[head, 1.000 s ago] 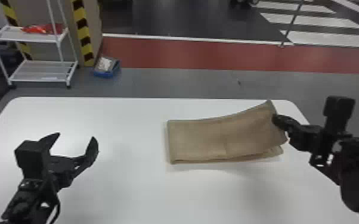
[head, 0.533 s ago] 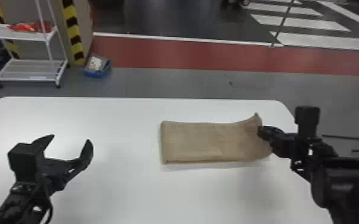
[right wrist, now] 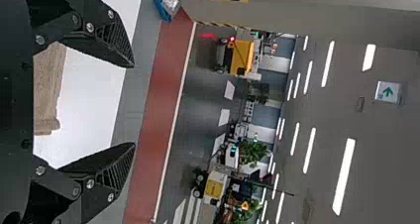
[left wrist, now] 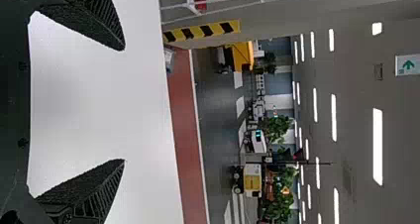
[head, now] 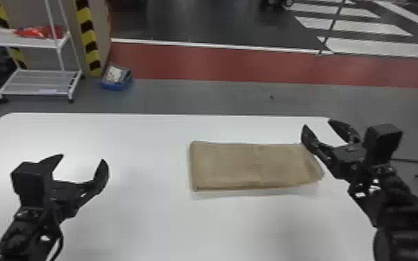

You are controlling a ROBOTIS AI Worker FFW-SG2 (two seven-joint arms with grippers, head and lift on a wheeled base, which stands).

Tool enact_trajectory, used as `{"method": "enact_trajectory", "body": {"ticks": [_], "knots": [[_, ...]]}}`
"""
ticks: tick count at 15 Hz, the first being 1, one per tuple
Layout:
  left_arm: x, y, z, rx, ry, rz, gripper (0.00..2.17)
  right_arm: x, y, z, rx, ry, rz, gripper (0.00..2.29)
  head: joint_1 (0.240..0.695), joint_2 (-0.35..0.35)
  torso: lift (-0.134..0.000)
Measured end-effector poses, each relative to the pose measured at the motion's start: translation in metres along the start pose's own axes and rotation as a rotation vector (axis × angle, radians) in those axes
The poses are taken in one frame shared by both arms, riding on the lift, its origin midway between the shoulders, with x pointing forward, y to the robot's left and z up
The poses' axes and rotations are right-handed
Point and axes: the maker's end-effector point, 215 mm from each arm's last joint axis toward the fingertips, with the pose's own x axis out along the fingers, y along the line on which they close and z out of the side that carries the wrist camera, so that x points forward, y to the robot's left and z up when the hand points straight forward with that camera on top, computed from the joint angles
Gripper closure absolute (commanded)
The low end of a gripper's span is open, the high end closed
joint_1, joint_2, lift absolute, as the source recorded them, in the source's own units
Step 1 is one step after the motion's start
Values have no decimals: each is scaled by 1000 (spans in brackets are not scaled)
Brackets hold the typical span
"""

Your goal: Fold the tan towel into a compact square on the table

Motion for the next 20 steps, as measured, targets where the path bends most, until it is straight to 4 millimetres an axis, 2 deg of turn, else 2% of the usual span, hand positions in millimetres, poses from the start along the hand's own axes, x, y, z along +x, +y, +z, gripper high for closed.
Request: {"method": "enact_trajectory", "body": {"ticks": [2, 3, 5, 8, 13, 20], "knots": [[1, -2, 2, -1, -4, -1, 70, -2, 19, -17, 32, 39, 63, 1862, 695, -130, -109], [1, -2, 3, -1, -8, 0, 70, -3, 32, -31, 55, 70, 107, 2061, 695, -123, -109], [0, -1, 5, -3, -16, 3, 70, 1, 63, -56, 95, 116, 202, 2246, 695, -95, -109], [0, 0, 8, -5, -24, 5, 70, 12, 108, -79, 131, 144, 299, 2250, 695, -59, -109], [1, -1, 15, -8, -45, 2, 70, 23, 195, -98, 153, 179, 412, 2250, 695, 24, -109], [4, -2, 22, -8, -59, -5, 70, 22, 267, -114, 174, 241, 481, 2250, 695, 88, -109]]}}
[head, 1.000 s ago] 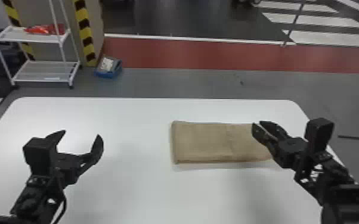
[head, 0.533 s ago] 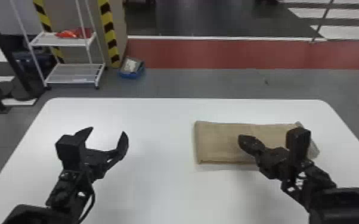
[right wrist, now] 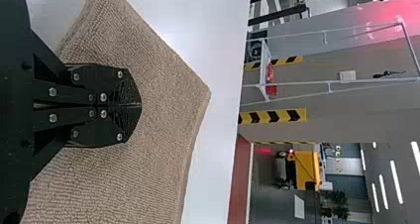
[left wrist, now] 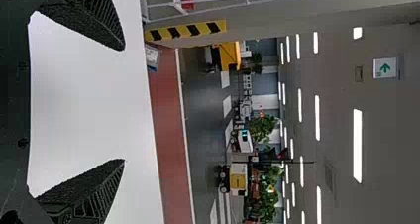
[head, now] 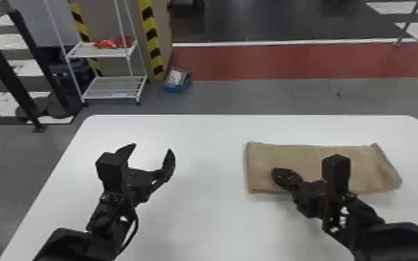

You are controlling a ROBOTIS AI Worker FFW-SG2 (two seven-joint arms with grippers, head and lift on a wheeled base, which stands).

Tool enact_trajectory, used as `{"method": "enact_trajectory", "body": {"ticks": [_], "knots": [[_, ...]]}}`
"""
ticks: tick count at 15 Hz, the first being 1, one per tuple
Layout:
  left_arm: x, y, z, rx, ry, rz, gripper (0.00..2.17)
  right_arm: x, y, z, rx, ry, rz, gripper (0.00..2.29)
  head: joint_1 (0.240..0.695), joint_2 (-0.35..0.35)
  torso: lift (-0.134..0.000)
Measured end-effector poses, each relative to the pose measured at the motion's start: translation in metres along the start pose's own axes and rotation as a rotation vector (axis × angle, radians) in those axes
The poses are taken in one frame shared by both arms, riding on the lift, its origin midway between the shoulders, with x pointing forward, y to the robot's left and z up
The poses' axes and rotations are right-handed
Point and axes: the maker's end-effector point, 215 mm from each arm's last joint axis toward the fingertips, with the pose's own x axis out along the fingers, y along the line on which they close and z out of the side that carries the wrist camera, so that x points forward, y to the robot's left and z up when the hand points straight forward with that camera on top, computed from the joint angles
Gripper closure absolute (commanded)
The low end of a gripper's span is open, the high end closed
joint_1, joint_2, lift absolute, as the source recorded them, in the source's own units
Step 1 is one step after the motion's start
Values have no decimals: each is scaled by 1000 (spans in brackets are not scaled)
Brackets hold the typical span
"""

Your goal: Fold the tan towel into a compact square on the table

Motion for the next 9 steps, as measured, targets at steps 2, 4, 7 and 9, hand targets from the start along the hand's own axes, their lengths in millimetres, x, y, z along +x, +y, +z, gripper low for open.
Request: {"method": "enact_trajectory", "body": {"ticks": [2, 4, 7, 9], "knots": [[0, -1, 0, 0, 0, -2, 70, 8, 19, -2, 3, 8, 19, 2250, 695, 113, -109], [0, 0, 0, 0, 1, -2, 70, 16, 38, -3, 4, 19, 38, 2250, 695, 131, -109], [0, 1, -2, -1, 4, 1, 70, 31, 74, 4, 9, 19, 74, 2250, 695, 175, -109], [-1, 2, -3, -1, 6, 1, 70, 40, 96, 12, 12, 8, 91, 2250, 695, 196, -109]]}}
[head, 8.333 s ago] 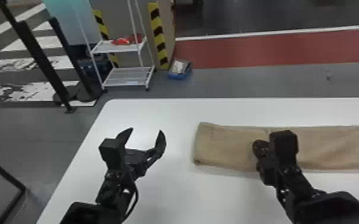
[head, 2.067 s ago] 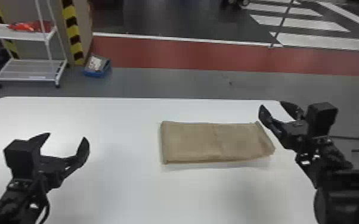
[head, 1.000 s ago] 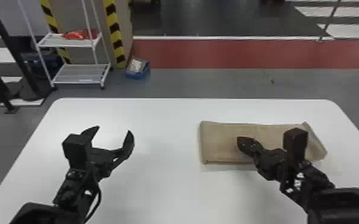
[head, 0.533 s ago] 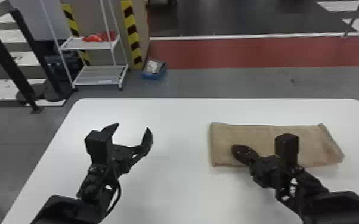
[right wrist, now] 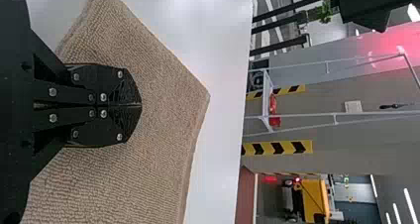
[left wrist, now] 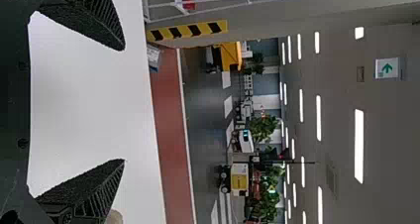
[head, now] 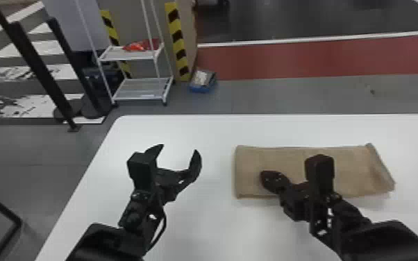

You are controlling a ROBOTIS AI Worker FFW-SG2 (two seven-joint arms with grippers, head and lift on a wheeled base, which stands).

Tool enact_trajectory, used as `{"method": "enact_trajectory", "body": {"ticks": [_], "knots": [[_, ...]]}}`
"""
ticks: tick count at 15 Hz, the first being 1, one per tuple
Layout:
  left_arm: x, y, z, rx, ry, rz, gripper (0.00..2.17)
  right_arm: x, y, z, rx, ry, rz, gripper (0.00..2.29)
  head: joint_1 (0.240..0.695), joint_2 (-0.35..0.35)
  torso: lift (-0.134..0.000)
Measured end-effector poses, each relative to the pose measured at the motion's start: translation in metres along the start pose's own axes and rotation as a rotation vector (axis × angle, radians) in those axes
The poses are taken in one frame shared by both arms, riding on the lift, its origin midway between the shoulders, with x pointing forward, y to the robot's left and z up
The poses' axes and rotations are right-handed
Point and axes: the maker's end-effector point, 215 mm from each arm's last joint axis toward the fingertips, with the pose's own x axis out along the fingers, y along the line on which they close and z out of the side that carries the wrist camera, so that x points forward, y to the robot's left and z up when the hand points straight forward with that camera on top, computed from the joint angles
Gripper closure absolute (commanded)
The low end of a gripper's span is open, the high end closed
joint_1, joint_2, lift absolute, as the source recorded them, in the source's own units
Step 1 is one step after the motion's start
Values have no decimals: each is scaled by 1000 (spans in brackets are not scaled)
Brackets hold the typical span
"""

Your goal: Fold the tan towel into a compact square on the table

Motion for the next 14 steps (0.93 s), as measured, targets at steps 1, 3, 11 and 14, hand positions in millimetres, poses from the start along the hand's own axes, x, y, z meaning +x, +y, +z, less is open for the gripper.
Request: {"method": "enact_trajectory", "body": {"ticks": [1, 3, 11, 14], "knots": [[0, 0, 0, 0, 0, 0, 70, 5, 7, 3, -3, -3, -4, 2250, 695, 205, -109], [0, 0, -1, 1, 1, -1, 70, 9, 14, 7, -10, -8, -5, 2250, 695, 219, -109], [-2, -32, 10, -7, -31, -44, 70, -73, -94, 61, 24, -149, -168, -2, 695, 64, -109], [-4, -88, 14, -14, -37, -127, 70, -133, -187, 60, 55, -149, -305, 53, 695, -64, -109]]}}
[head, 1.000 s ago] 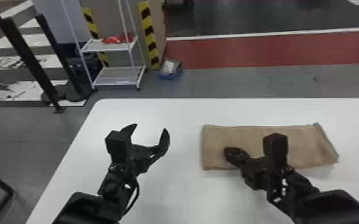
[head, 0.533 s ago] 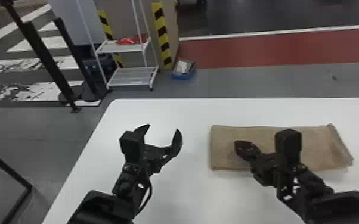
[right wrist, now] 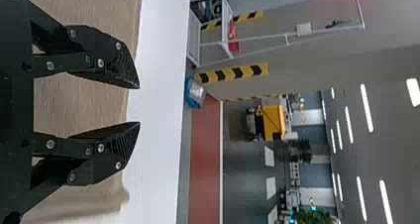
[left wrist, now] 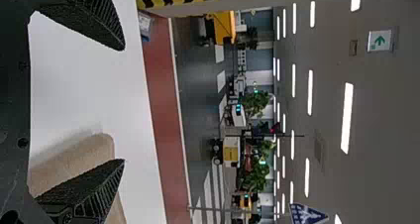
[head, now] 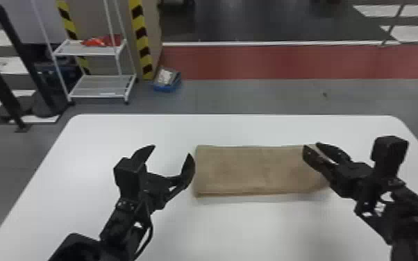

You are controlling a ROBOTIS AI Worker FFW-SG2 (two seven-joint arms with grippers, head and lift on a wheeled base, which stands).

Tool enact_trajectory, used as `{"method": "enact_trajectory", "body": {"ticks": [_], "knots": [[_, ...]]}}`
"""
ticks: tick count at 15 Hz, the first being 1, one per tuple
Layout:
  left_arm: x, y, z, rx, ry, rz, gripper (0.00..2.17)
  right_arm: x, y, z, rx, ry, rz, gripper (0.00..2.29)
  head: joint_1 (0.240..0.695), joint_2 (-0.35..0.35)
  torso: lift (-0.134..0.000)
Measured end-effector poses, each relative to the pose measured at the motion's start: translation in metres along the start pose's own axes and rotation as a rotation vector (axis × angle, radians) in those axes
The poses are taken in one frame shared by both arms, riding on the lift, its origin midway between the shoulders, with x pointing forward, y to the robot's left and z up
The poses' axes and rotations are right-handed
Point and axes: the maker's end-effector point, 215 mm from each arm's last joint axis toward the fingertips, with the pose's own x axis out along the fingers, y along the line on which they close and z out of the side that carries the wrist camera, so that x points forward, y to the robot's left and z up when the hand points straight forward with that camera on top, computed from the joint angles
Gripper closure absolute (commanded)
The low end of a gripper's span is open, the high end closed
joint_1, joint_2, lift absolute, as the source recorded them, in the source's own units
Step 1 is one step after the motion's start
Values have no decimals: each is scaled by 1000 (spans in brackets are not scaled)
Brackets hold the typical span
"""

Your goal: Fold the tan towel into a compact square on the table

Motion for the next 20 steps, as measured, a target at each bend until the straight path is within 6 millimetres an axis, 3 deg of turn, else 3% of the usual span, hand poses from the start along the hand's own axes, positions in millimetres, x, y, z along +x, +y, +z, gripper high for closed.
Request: {"method": "enact_trajectory", "body": {"ticks": [1, 3, 5, 6, 7, 8, 12, 20], "knots": [[3, -21, 4, 2, -6, -34, 70, -11, -29, 4, 11, -7, -38, 56, 695, -160, -109], [12, -65, 7, 16, -10, -103, 157, -38, -83, 11, 47, -30, -106, 66, 695, -250, -109], [22, -93, 8, 20, -2, -155, 468, -58, -116, 11, 68, -40, -155, 66, 695, -313, -109], [27, -103, 4, 18, 23, -175, 815, -63, -126, 9, 72, -39, -170, 66, 695, -332, -109], [30, -108, -4, 17, 55, -190, 1507, -64, -130, 9, 72, -41, -174, 66, 695, -350, -109], [32, -112, -15, 16, 91, -201, 2064, -63, -130, 9, 73, -44, -170, 66, 695, -350, -109], [43, -106, -51, -4, 184, -183, 2138, -47, -110, 5, 124, -50, -118, 70, 695, -335, -109], [47, -61, -81, -7, 254, -137, 2138, -4, -88, -28, 153, 19, -73, 70, 695, -252, -109]]}}
